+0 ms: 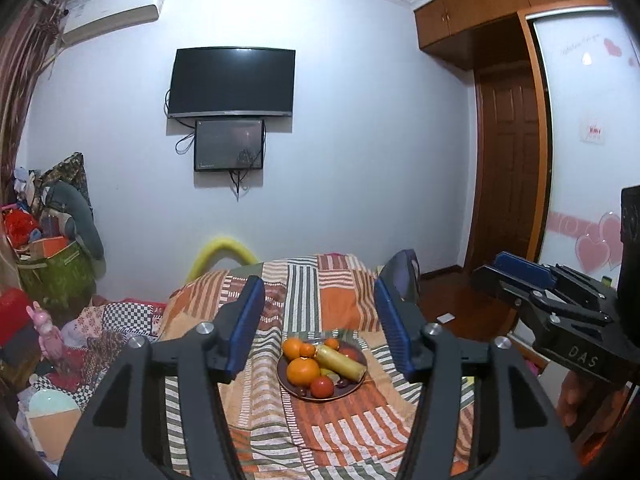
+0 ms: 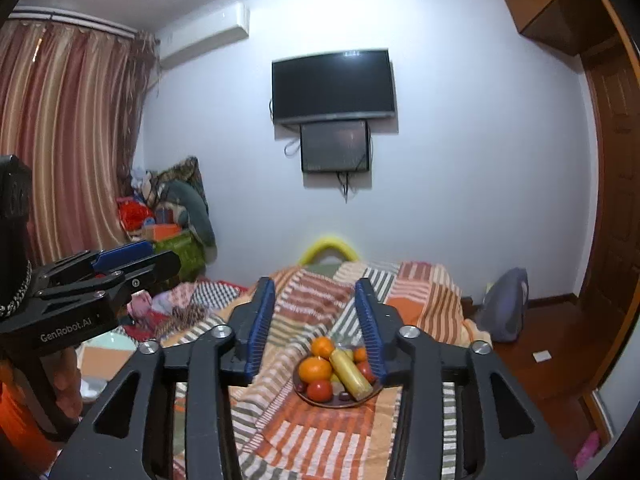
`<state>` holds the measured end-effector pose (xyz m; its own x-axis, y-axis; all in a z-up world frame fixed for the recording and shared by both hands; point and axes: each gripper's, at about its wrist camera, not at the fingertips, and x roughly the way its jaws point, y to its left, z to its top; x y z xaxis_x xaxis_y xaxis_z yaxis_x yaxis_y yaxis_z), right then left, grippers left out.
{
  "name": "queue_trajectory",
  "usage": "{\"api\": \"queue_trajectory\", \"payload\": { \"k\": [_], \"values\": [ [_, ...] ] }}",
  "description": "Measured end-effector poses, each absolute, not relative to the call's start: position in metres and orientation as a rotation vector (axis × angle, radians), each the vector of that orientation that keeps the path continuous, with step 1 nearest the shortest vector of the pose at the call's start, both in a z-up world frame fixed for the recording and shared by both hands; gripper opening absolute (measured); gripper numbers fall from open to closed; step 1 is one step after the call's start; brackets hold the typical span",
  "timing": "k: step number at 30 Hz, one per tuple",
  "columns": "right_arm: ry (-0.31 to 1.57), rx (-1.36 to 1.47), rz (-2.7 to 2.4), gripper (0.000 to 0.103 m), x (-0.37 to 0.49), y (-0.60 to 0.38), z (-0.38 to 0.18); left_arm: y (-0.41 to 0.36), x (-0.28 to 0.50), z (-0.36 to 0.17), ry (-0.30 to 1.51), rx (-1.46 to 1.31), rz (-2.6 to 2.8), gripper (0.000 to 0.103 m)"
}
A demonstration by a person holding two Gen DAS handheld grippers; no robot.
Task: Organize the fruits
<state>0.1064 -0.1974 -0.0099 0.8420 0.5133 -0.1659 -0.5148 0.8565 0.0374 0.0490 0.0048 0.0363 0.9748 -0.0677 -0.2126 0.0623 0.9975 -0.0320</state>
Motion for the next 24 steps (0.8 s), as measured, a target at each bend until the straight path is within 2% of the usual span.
{"api": "queue_trajectory", "payload": {
  "k": [3, 5, 8, 9, 12, 24],
  "values": [
    [0.148, -0.003, 0.53, 0.058, 0.102, -0.196, -0.008, 0.007, 0.04, 0.04, 0.194, -0.036, -0.057, 0.074],
    [0.129, 0.002, 0.515, 0.072, 0.099, -0.195, -0.008, 0.006, 0.035, 0.04, 0.18, -0.038, -0.05, 0.085],
    [0.111, -0.002, 0.487, 0.088, 0.095, -0.195, -0.009, 0.006, 0.027, 0.041, 0.177, -0.036, -0.043, 0.095],
    [0.108, -0.003, 0.48, 0.09, 0.094, -0.194, -0.009, 0.006, 0.025, 0.04, 0.177, -0.037, -0.042, 0.097],
    [0.099, -0.003, 0.456, 0.102, 0.092, -0.192, -0.01, 0.006, 0.021, 0.039, 0.172, -0.034, -0.034, 0.101],
    [0.111, 0.006, 0.441, 0.103, 0.083, -0.203, -0.018, 0.002, 0.02, 0.032, 0.18, -0.018, -0.02, 0.103]
  ]
}}
